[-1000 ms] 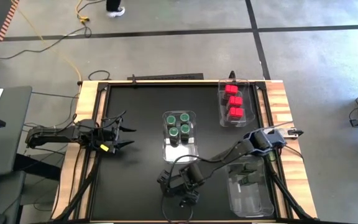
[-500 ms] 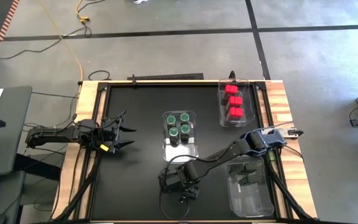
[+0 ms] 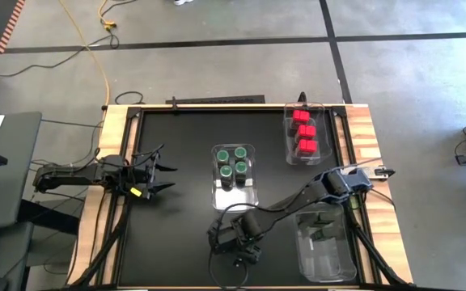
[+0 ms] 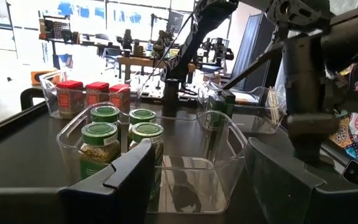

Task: Sort spices by type
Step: Put the black seasoning can into the bottom transparent bin

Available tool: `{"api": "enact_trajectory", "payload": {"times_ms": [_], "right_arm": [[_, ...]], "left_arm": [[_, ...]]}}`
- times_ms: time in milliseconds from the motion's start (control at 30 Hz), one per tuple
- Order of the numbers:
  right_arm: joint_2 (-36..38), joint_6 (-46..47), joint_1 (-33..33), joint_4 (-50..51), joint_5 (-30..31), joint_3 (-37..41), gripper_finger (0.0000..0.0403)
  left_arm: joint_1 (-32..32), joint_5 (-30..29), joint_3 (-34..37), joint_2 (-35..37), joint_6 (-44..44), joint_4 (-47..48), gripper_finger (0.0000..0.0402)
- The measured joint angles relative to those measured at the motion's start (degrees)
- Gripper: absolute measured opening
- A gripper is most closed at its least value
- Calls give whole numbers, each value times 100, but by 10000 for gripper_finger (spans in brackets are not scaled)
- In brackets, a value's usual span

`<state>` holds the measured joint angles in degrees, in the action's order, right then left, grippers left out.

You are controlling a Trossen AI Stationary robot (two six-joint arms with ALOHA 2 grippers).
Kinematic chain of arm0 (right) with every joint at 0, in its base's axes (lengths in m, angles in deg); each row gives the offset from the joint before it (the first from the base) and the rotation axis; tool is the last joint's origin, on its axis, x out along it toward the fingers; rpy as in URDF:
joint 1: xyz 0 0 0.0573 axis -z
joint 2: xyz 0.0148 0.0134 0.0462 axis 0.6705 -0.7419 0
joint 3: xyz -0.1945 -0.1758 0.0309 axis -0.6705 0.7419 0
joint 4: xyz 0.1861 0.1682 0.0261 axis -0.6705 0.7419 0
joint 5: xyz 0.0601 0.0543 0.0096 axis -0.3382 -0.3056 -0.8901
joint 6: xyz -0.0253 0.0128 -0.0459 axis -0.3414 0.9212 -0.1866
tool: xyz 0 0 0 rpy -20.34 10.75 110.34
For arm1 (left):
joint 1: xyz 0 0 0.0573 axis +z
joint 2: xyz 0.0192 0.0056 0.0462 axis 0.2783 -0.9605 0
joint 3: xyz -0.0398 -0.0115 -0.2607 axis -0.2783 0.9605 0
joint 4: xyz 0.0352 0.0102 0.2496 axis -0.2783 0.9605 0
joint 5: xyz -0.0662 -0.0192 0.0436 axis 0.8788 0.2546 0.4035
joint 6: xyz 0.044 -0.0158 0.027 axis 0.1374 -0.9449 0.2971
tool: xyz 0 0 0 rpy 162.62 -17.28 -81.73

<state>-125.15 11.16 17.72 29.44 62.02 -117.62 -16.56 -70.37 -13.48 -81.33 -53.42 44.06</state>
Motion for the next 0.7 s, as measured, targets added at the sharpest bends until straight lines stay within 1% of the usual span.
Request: {"api": "enact_trajectory", "payload": {"times_ms": [67, 167, 267, 367, 467, 533, 633, 700], "right_arm": [[94, 233, -2, 226, 0, -44, 152], [421, 668, -34, 529, 75, -64, 152], [850, 1175, -112, 883, 328, -66, 152], [1334, 1924, -321, 1410, 782, -66, 152], [1876, 2989, -565, 1934, 1017, 19, 152], [2239, 3763, -773, 2254, 1248, 199, 152], [2812, 4640, -1129, 2635, 1911, 735, 152], [3241, 5284, -1371, 2803, 2070, 1149, 152]], "left_arm": [[2, 0, 0, 0, 0, 0, 238], [0, 0, 0, 0, 0, 0, 238], [0, 2, 0, 0, 0, 0, 238], [0, 2, 0, 0, 0, 0, 238], [0, 2, 0, 0, 0, 0, 238], [0, 3, 0, 1, 0, 0, 238], [0, 2, 0, 0, 0, 0, 238], [0, 4, 0, 0, 0, 0, 238]]}}
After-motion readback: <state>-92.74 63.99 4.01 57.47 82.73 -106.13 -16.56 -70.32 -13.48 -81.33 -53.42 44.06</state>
